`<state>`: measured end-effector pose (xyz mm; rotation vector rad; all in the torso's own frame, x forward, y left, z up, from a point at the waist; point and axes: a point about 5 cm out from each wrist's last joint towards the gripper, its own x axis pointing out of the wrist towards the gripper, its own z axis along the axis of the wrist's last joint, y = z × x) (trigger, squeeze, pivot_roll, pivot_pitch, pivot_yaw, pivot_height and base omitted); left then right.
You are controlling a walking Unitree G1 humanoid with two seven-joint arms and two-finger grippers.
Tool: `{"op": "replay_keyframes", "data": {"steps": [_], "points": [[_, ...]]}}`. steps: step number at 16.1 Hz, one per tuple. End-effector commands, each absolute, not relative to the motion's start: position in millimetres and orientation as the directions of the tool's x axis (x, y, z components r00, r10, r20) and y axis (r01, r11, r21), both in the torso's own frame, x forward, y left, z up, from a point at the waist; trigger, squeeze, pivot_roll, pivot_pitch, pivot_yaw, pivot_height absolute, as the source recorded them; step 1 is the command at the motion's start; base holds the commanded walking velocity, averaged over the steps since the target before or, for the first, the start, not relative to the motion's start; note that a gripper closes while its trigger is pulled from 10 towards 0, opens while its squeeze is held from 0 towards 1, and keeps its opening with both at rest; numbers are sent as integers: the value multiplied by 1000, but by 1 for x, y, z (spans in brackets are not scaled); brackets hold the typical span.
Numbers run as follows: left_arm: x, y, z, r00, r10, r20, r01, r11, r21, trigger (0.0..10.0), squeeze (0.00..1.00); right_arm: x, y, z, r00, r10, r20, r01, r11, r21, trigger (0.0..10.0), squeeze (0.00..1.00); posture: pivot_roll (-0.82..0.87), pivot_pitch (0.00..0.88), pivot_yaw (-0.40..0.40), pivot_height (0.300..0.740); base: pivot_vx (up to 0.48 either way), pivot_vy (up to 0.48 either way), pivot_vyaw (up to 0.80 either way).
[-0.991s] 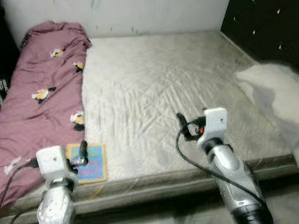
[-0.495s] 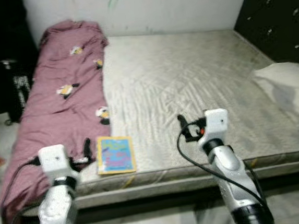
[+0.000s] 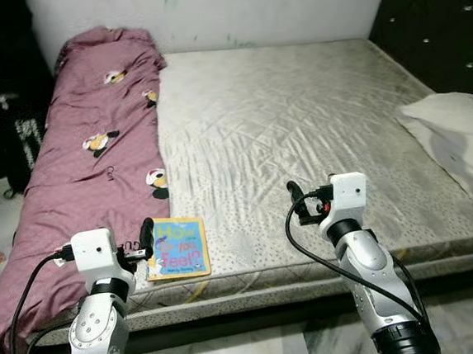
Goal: Clean up the room
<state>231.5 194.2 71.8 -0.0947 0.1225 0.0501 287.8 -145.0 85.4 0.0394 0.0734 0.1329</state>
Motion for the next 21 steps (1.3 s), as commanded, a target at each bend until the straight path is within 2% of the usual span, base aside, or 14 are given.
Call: {"op": "replay_keyframes", "data": {"steps": [1, 5, 13, 16, 21], "points": [[232, 193, 76, 993, 38, -109, -48, 995, -90, 10000, 0, 289, -146, 87, 988, 134, -72, -130, 990, 49, 10000, 0, 21, 0, -46, 740, 341, 0, 0], [232, 194, 75, 993, 40, -114, -50, 995, -86, 10000, 0, 289, -145, 88, 989, 134, -65, -132, 990, 39, 10000, 0, 22, 0, -44, 740, 313, 0, 0], [233, 194, 71, 987, 66, -144, -78, 994, -81, 10000, 0, 289, -145, 89, 989, 139, -54, -137, 990, 30, 10000, 0, 22, 0, -44, 740, 0, 0, 0], [233, 193, 71, 987, 66, -147, -79, 994, -82, 10000, 0, 288, -144, 89, 988, 142, -54, -141, 990, 26, 10000, 0, 21, 0, -44, 740, 0, 439, -800], [234, 193, 71, 987, 62, -149, -76, 993, -87, 10000, 0, 289, -145, 89, 988, 142, -61, -141, 990, 28, 10000, 0, 18, 0, -46, 740, 0, 440, 0]]}}
